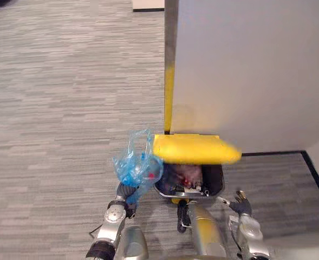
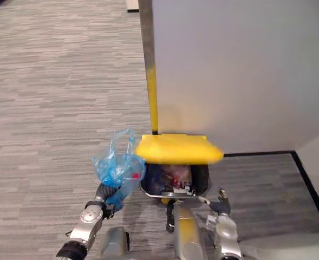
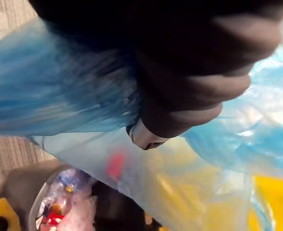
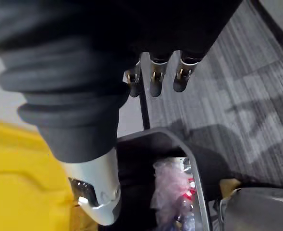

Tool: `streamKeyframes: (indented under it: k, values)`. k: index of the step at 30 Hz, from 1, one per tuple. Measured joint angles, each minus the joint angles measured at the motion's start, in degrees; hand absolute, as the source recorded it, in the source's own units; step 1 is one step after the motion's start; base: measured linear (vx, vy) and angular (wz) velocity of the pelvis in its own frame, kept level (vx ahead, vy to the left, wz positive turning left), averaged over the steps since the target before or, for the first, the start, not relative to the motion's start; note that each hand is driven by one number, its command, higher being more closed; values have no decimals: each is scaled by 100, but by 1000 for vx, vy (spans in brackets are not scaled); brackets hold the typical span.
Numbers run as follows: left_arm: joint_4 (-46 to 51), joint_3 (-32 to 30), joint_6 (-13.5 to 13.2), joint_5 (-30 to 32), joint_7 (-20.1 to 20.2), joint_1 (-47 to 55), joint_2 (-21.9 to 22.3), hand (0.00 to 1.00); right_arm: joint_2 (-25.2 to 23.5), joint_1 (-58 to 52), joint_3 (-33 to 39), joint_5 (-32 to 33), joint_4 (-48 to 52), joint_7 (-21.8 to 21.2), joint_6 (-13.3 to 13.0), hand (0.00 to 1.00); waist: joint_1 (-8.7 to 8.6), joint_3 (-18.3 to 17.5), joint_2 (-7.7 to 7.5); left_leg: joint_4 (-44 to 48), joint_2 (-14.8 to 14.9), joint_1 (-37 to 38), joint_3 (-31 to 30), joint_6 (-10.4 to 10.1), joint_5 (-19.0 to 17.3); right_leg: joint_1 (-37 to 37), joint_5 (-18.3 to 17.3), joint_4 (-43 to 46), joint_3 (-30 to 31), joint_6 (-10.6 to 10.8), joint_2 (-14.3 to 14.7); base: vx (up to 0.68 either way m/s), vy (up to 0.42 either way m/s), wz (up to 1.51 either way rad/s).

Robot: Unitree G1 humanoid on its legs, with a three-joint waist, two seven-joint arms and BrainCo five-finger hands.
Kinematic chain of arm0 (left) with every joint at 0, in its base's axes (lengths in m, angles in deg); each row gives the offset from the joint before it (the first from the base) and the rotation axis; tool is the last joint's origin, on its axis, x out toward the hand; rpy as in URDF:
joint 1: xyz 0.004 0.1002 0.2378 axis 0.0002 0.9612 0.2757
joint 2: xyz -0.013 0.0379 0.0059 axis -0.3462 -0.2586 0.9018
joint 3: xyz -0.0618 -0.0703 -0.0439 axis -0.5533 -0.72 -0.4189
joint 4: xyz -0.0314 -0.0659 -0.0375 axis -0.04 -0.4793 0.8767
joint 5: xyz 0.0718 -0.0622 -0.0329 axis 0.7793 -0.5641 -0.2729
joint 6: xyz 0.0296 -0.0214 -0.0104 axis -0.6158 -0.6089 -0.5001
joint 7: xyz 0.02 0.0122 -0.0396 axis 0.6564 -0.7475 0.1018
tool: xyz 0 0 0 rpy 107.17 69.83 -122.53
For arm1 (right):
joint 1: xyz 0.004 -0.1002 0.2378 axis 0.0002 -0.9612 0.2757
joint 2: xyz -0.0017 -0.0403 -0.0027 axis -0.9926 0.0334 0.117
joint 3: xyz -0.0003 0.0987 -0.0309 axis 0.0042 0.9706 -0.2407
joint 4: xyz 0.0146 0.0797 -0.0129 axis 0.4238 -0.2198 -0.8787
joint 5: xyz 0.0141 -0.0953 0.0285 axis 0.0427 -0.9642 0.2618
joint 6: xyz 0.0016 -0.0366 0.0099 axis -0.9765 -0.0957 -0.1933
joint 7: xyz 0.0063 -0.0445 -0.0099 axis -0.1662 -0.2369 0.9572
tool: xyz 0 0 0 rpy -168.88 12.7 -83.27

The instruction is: Gather rubbish on tea table into small bin, then transfer packed bag to large trash can.

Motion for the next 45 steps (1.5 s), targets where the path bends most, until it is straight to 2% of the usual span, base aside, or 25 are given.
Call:
streamKeyframes:
  k: [2,7,10,13,19,22,24,26,28,30,31,35,37,38,41,42,44,45]
  values:
    - [0,4,-3,-5,-3,-100,96,100,-65,-3,14,77,102,-3,0,0,-37,-57,-14,-185,26,62,193,18,28,25,-131,-4,-208,-49,53,197,-139,30]
    - [11,-6,-11,-40,-9,-82,150,100,-101,62,-130,198,100,-36,0,0,-58,-193,30,-664,118,152,280,15,24,21,-175,-91,-401,-80,17,106,-102,23]
    - [11,-17,-17,-40,-7,72,148,100,-118,123,-283,197,70,-131,1,0,-71,-313,36,-1069,100,156,266,-48,17,5,-133,-183,-424,-22,-61,-6,-19,15]
    - [-7,-26,-17,-39,-4,265,92,100,-116,201,-658,192,64,-245,1,0,50,-428,56,-1209,80,97,247,-106,56,-94,-78,-250,-385,-57,-54,30,0,-1]
    - [-200,-31,-35,-35,0,196,-81,100,-78,1052,-1420,189,64,-266,-8,0,41,-469,43,-1796,67,-30,98,-325,400,-399,-70,-240,-476,-68,-44,86,-78,12]
    - [-365,-32,-45,-37,-16,122,-92,100,97,1821,-1775,191,59,-246,-56,0,82,-463,58,-2004,191,-43,-60,-397,546,-443,-66,-226,-383,-72,117,106,-152,15]
    - [-364,-28,-81,-41,-25,113,-100,100,232,2313,-1799,193,23,-209,-152,0,186,-462,61,-2069,223,-50,-128,-451,600,-465,-58,-231,-308,-86,227,15,-96,7]
    - [-348,-20,-223,-142,-40,99,-205,100,599,2974,-2046,190,-286,-133,-145,0,211,-442,104,-2168,286,-192,-239,-478,672,-561,-4,-370,-394,-83,275,-34,-136,13]
    - [-348,-19,-235,-180,-58,96,-311,100,880,3313,-2236,188,-416,-116,-146,0,212,-425,139,-2264,270,-292,-386,-525,751,-564,57,-632,-515,-70,312,-67,-99,20]
    - [-348,-14,-255,-267,-89,82,-379,100,1147,3701,-2291,181,-612,-110,-129,0,203,-419,148,-1743,93,-508,-477,-438,694,-567,159,-801,-576,-186,330,-61,-59,13]
    - [-349,-8,-267,-310,-122,18,-416,100,1364,3913,-2397,170,-669,-104,-126,0,199,-400,135,-1464,-17,-624,-440,-260,594,-563,216,-861,-598,-268,327,-60,-26,5]
    - [-400,3,-283,-392,-155,-400,-464,100,1919,4646,-2643,42,-830,-101,-90,0,166,-204,119,-1194,-223,-704,-390,-157,504,-519,516,-1191,-625,-493,328,-101,-4,1]
    - [-464,8,-287,-436,-163,-608,-465,100,2069,4856,-2644,-33,-969,-101,-86,0,113,-107,114,-1090,-283,-755,-349,-118,482,-496,690,-1442,-666,-470,328,-145,50,7]
    - [-462,8,-300,-495,-169,-680,-486,100,2112,5053,-2645,-37,-1046,-105,-9,0,45,-12,119,-1068,-315,-752,-337,-17,389,-497,820,-1572,-710,-415,317,-146,64,1]
    - [-462,9,-334,-611,-177,-780,-513,100,2177,5213,-2646,-37,-1049,-105,44,0,24,185,91,-986,-326,-806,-304,19,266,-518,923,-1622,-730,-361,302,-164,60,-12]
    - [-462,12,-341,-649,-199,-782,-551,100,2187,5261,-2646,-37,-1048,-103,75,0,39,227,74,-1018,-285,-915,-257,63,232,-566,979,-1646,-682,-235,303,-217,27,-6]
    - [-447,22,-346,-682,-258,-796,-625,100,2226,5396,-2643,-37,-1048,-89,95,0,17,280,28,-1128,-330,-938,-287,44,247,-651,1074,-1693,-404,-123,377,-131,-43,27]
    - [-385,26,-341,-737,-271,-799,-631,100,2330,5502,-2633,-37,-1049,-86,103,0,-15,307,14,-1159,-417,-964,-389,-64,308,-658,1194,-1774,-372,-254,365,-59,-68,31]
